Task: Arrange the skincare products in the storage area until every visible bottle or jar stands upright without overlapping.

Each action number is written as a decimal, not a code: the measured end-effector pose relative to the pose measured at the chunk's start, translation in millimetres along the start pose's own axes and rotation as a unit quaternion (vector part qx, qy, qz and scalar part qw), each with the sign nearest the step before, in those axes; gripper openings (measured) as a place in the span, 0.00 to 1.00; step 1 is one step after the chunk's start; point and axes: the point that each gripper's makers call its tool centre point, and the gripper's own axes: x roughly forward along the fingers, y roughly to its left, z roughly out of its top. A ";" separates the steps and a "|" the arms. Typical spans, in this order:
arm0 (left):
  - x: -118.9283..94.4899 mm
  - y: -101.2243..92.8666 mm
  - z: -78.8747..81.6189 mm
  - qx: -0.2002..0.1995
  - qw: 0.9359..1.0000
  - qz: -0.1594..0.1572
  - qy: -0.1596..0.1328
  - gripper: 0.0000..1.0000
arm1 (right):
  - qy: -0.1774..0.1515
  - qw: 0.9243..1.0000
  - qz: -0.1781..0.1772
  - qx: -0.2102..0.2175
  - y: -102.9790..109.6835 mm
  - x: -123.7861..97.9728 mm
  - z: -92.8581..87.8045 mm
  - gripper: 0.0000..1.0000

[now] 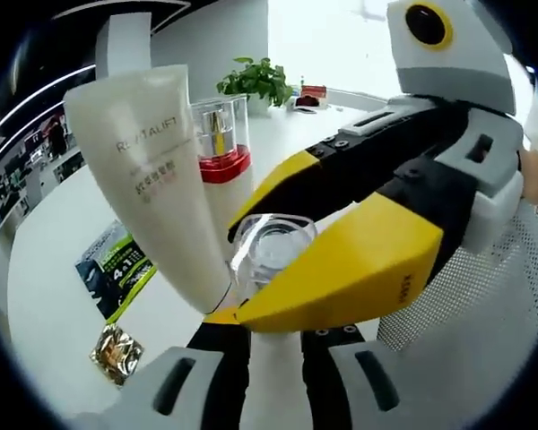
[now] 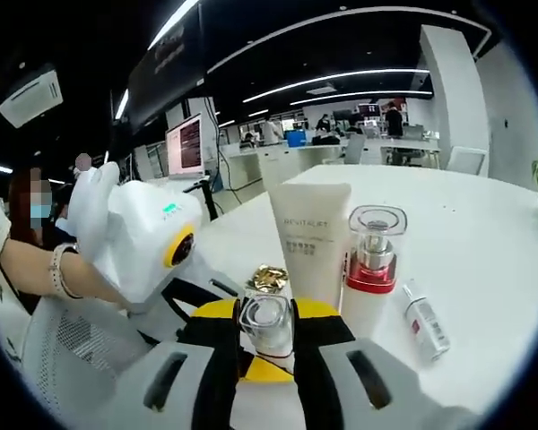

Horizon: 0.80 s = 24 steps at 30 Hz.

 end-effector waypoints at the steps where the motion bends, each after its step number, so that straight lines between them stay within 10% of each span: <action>1: 0.2 0.4 -0.8 0.002 1.000 0.001 0.002 0.17 | 0.001 1.000 0.001 0.000 0.7 -0.1 -0.1 0.22; 24: -2.3 9.8 -10.4 0.021 1.000 0.013 0.015 0.31 | 0.019 0.999 0.016 0.021 1.2 -5.6 -10.9 0.28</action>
